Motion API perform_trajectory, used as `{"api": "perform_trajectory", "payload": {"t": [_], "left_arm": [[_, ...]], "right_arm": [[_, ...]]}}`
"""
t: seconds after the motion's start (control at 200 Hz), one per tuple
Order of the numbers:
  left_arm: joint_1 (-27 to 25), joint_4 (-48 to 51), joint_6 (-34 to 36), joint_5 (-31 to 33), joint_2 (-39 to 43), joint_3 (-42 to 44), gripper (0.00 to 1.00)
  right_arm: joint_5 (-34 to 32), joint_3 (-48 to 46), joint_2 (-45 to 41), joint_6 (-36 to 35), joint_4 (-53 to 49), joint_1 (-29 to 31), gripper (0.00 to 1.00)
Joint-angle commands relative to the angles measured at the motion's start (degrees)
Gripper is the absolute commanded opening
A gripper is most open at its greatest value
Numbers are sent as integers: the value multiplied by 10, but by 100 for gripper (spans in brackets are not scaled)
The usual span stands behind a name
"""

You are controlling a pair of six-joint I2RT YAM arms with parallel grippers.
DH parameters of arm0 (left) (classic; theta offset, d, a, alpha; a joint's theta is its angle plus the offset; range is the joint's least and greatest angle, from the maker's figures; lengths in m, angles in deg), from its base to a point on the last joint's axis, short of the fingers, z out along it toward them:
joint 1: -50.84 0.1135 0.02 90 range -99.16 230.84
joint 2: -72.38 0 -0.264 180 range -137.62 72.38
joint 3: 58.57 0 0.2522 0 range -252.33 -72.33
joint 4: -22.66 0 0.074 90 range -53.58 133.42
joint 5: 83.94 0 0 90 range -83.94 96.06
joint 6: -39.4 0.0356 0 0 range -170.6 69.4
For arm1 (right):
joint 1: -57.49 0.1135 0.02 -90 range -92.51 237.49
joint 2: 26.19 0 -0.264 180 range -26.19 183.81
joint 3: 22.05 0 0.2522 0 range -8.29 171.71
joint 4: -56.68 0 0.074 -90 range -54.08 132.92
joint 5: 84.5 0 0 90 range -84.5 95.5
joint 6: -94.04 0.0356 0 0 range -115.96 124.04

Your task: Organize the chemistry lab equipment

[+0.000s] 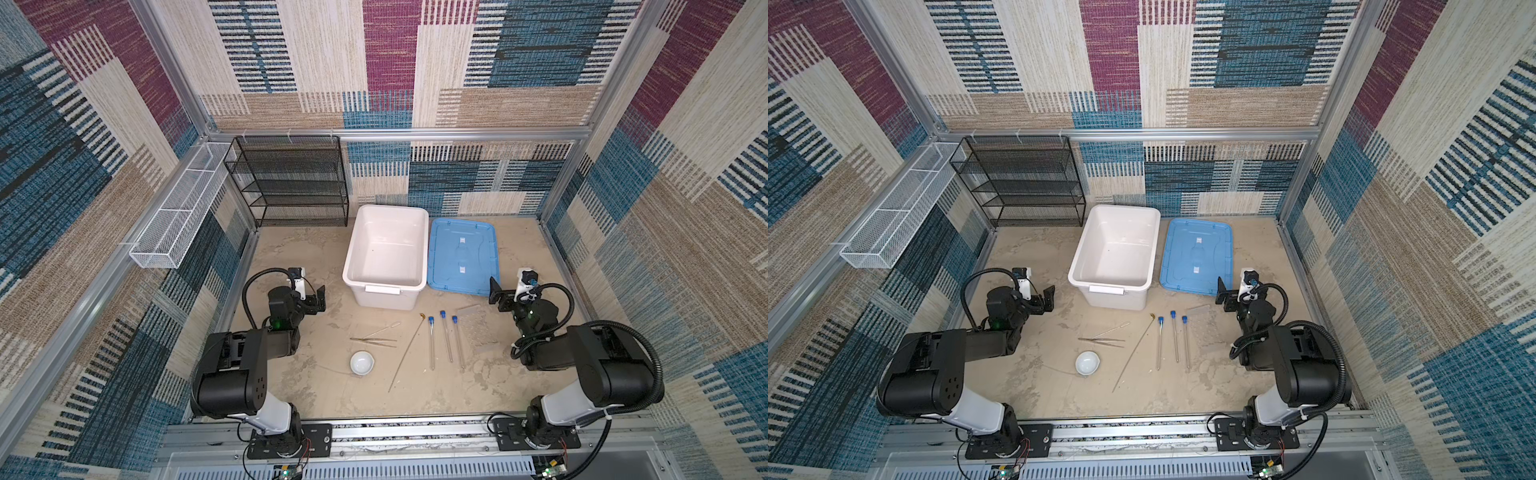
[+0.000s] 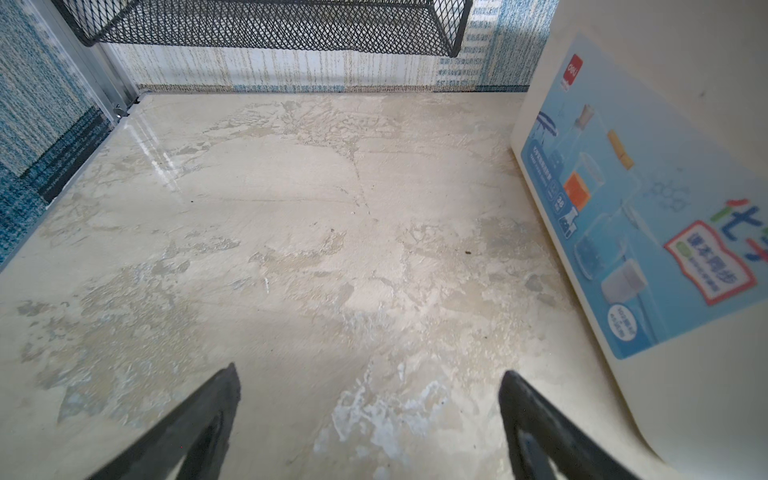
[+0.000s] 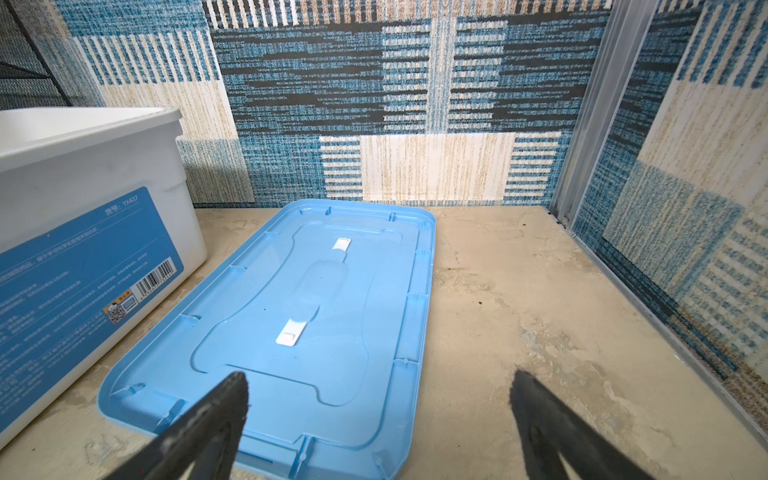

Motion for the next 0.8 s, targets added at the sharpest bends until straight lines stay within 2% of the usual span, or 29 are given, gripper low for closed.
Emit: {"api": "perform_trajectory", "payload": {"t": [0.0,0.07,0.145,0.225,0.26,0.426,0.496,0.556,0.716,0.796], "left_arm": [[0,-7,-9,17,7,0,99],[0,9,-22,55,37,3,99],[1,74,-48,122,80,-11,99],[1,257,-143,248,130,-66,99],[1,315,-176,271,149,-87,99],[1,315,-218,190,224,-83,99],[1,292,-254,158,259,-69,99],[1,295,-281,121,289,-69,99],[-6,407,-342,7,334,-125,99],[-28,458,-349,1,359,-145,99]], "right_arm": [[-1,-3,-7,-3,14,1,99],[-12,9,-37,1,-31,1,99],[-14,32,-85,4,-110,1,99],[-26,58,-139,29,-198,1,99],[-38,75,-161,53,-243,1,99],[-48,116,-242,166,-378,1,99],[-29,126,-270,204,-418,1,99],[11,138,-289,207,-450,1,99],[90,182,-321,193,-558,1,99],[125,194,-331,187,-602,1,99]]}}
